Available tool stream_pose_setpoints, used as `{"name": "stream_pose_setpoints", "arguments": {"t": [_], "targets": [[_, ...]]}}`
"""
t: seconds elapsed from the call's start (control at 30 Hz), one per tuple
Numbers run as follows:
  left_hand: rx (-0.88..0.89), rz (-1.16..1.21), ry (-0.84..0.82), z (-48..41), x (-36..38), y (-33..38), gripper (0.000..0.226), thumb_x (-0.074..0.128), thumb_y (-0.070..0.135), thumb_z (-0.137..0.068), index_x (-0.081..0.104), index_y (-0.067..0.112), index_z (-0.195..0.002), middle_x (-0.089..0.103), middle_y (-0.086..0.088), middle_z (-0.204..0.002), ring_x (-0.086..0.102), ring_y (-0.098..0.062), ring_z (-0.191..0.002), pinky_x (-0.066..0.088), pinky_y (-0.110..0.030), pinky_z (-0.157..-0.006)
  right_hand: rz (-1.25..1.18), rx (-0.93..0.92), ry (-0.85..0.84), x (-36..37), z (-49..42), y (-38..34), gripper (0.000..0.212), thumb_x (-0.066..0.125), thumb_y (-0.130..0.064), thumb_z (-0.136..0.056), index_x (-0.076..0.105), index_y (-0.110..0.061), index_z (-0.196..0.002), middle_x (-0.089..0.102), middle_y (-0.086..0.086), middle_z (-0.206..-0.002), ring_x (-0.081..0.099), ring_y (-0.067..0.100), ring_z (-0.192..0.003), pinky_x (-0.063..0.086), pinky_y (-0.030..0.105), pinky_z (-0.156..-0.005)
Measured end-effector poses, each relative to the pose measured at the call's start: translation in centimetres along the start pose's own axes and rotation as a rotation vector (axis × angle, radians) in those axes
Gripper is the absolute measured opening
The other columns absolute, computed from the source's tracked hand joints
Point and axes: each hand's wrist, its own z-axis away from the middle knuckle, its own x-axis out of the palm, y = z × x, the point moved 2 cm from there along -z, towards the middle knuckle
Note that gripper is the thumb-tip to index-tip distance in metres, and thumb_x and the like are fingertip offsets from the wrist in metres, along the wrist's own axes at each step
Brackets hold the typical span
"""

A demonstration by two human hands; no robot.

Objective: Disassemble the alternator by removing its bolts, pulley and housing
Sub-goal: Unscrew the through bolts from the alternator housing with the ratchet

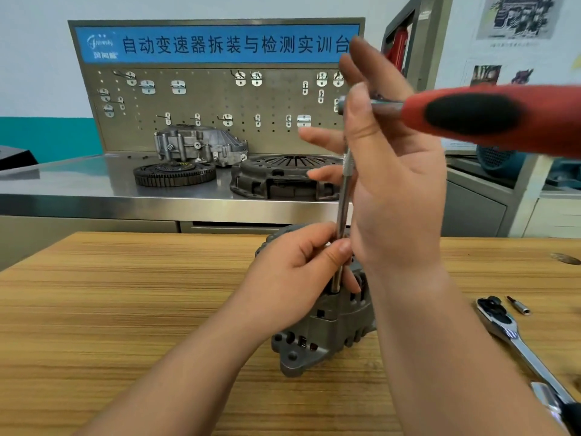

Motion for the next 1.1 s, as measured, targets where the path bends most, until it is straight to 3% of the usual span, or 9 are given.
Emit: {"name": "stream_pose_setpoints", "arguments": {"t": [0.1, 0.27, 0.4, 0.5, 0.57, 0.73, 0.9, 1.0, 1.1], "targets": [[0.012, 0.048, -0.007, 0.29, -0.11, 0.09, 0.039, 0.045, 0.041, -0.089, 0.065, 0.011, -0.105, 0.074, 0.004, -0.091, 0.063, -0.040, -0.087, 0.050, -0.056, -0.077, -0.066, 0.116, -0.010, 0.09, 0.04, 0.11, 0.031, 0.036, -0.032, -0.101, 0.054, -0.024, -0.125, 0.062, 0.000, -0.131, 0.072, 0.022, -0.070, 0.055, 0.023, -0.053], [0.012, 0.077, -0.021, 0.31, -0.09, 0.18, 0.039, 0.042, 0.036, -0.093, 0.064, 0.007, -0.105, 0.074, 0.004, -0.093, 0.063, -0.035, -0.093, 0.049, -0.051, -0.086, -0.200, 0.370, -0.016, -0.39, -0.19, 0.50, 0.045, 0.022, -0.046, -0.103, 0.056, -0.023, -0.121, 0.075, 0.003, -0.104, 0.070, 0.021, -0.061, 0.054, 0.024, -0.050], [-0.029, 0.077, -0.027, 0.12, -0.17, -0.21, 0.025, 0.047, 0.027, -0.099, 0.065, 0.012, -0.106, 0.074, -0.001, -0.092, 0.068, -0.013, -0.090, 0.051, -0.041, -0.087, -0.079, 0.201, 0.019, -0.09, 0.08, 0.38, 0.026, 0.040, -0.032, -0.102, 0.059, -0.027, -0.120, 0.068, 0.006, -0.120, 0.071, 0.019, -0.071, 0.053, 0.022, -0.051], [-0.029, 0.048, -0.003, -0.05, -0.02, -0.18, 0.025, 0.046, 0.038, -0.090, 0.067, 0.027, -0.100, 0.075, 0.008, -0.092, 0.067, -0.024, -0.092, 0.051, -0.046, -0.086, 0.118, -0.069, 0.010, 0.13, -0.06, -0.25, 0.025, 0.052, -0.014, -0.097, 0.060, -0.027, -0.116, 0.064, -0.006, -0.119, 0.069, 0.021, -0.089, 0.056, 0.029, -0.066], [-0.026, 0.047, -0.002, -0.09, 0.09, -0.13, 0.024, 0.045, 0.041, -0.087, 0.065, 0.034, -0.098, 0.074, 0.012, -0.090, 0.065, -0.031, -0.090, 0.051, -0.052, -0.084, 0.163, -0.146, -0.017, 0.27, 0.08, -0.29, 0.028, 0.052, -0.009, -0.095, 0.059, -0.025, -0.117, 0.062, -0.012, -0.116, 0.068, 0.024, -0.098, 0.056, 0.033, -0.076], [0.011, 0.079, 0.002, 0.12, 0.03, -0.02, 0.030, 0.046, 0.038, -0.091, 0.065, 0.021, -0.106, 0.074, 0.006, -0.094, 0.063, -0.037, -0.092, 0.050, -0.055, -0.082, -0.103, 0.163, 0.010, 0.20, 0.00, 0.00, 0.029, 0.034, -0.035, -0.102, 0.055, -0.029, -0.121, 0.065, -0.002, -0.125, 0.073, 0.022, -0.077, 0.054, 0.021, -0.052], [0.033, 0.061, -0.003, 0.16, -0.08, 0.03, 0.026, 0.043, 0.038, -0.092, 0.064, 0.026, -0.101, 0.073, 0.012, -0.092, 0.063, -0.036, -0.089, 0.051, -0.054, -0.081, -0.261, 0.424, -0.032, -0.35, -0.39, 0.48, 0.046, 0.022, -0.047, -0.103, 0.050, -0.020, -0.127, 0.075, 0.005, -0.094, 0.070, 0.020, -0.065, 0.052, 0.022, -0.048], [0.006, 0.062, 0.006, 0.06, 0.02, 0.01, 0.035, 0.044, 0.038, -0.089, 0.064, 0.015, -0.106, 0.074, 0.010, -0.093, 0.063, -0.038, -0.092, 0.050, -0.056, -0.082, -0.161, 0.310, -0.019, -0.16, -0.19, 0.53, 0.031, 0.033, -0.038, -0.103, 0.054, -0.027, -0.123, 0.074, 0.006, -0.099, 0.069, 0.017, -0.068, 0.051, 0.021, -0.051], [-0.024, 0.065, 0.014, -0.13, 0.19, -0.05, 0.027, 0.046, 0.040, -0.086, 0.063, 0.030, -0.104, 0.074, 0.011, -0.094, 0.064, -0.038, -0.094, 0.051, -0.057, -0.083, 0.051, 0.065, -0.006, -0.16, -0.15, -0.01, 0.026, 0.047, -0.021, -0.098, 0.058, -0.032, -0.119, 0.066, 0.004, -0.114, 0.068, 0.019, -0.084, 0.051, 0.022, -0.056]]}}
